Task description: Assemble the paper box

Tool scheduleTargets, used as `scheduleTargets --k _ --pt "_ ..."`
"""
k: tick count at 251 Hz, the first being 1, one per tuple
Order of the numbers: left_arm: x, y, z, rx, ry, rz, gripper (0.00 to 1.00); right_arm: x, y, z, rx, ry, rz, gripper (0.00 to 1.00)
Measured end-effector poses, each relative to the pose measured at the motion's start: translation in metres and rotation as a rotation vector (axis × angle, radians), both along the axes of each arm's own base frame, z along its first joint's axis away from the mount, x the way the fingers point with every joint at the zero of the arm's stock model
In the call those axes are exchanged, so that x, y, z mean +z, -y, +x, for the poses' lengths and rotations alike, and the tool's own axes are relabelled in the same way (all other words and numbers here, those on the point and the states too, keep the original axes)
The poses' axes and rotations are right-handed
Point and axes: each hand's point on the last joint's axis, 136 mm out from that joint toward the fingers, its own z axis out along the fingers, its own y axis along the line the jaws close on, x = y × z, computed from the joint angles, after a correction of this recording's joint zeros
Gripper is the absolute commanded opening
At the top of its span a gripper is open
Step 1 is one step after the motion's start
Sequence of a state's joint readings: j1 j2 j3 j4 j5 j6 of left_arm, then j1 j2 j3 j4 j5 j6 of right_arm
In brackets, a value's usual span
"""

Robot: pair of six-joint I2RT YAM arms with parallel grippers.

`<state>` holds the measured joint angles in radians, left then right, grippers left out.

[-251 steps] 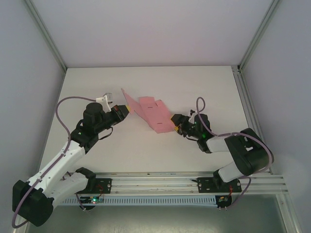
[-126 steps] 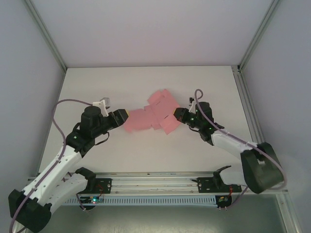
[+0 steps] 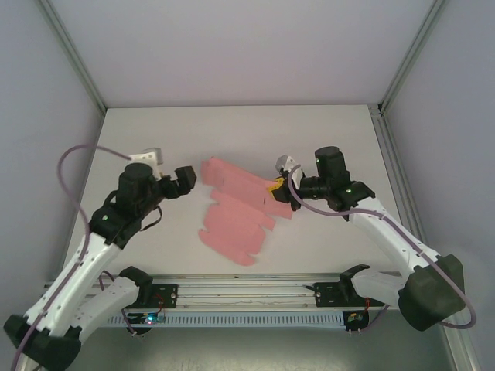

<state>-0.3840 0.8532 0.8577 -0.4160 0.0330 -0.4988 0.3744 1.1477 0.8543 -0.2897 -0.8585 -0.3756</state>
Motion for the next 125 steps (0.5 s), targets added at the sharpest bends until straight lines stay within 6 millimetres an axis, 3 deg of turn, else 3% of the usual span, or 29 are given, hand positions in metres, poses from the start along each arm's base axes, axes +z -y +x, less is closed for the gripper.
scheduleTargets --k 51,103,125 --pt "-0.026 0.031 0.020 -0.218 0.014 0.067 1.00 0.014 0.006 -0.005 0.124 0.085 0.003 0.00" --pt "-0.026 0.053 0.025 -0.414 0.129 0.126 0.83 0.008 0.009 -0.012 0.188 0.060 -0.009 0.00" --pt "-0.031 0.052 0.027 -0.440 0.146 0.174 0.81 0.009 0.011 -0.015 0.200 0.056 -0.005 0.00"
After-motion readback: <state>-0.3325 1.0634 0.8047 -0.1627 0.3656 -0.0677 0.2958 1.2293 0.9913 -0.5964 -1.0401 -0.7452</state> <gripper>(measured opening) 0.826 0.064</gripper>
